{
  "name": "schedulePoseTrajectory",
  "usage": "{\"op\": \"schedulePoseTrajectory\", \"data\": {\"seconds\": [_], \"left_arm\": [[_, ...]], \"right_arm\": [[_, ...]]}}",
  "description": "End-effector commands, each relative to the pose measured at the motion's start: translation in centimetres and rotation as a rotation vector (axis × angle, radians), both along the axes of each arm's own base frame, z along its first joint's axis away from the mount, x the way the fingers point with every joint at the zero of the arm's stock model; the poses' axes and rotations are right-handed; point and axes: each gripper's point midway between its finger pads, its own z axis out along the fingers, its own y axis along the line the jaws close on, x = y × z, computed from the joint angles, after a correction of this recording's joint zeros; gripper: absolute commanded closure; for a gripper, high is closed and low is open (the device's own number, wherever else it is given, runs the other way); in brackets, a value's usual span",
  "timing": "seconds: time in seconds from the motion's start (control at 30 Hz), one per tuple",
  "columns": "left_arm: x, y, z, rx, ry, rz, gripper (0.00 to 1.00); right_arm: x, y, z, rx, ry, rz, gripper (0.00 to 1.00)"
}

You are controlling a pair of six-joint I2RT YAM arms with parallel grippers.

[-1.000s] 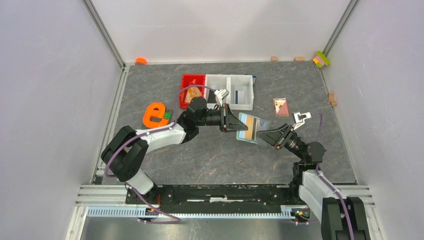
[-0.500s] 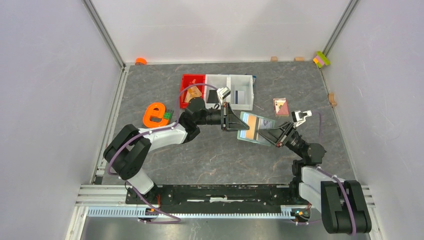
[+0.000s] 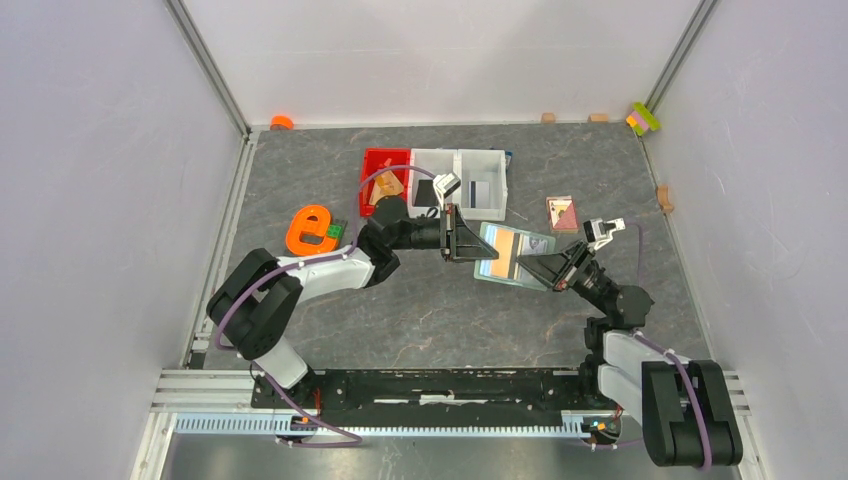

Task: Take the credit cards out of the card holder
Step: Remove the credit card from the card holder.

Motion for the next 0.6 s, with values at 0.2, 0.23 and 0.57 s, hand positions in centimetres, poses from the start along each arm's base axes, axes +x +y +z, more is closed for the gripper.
{"op": "schedulePoseTrajectory", "data": {"seconds": [0.2,0.23,0.57], "left_arm": [[-1.7,0.2,0.3,-0.008,-0.021,-0.054,0.98],[-1.9,0.2,0.6,-0.012,-0.028,-0.058,0.98],[-3.9,-0.1,2.8,0.033,-0.157,-0.081,0.97]], "right_arm": [[-0.9,0.5,5.2,-0.147,-0.393,-0.014,0.93],[-0.6,0.6,5.1,-0.168,-0.385,-0.015,0.93],[1.7,1.2,5.9,-0.392,-0.408,-0.042,0.87]]}}
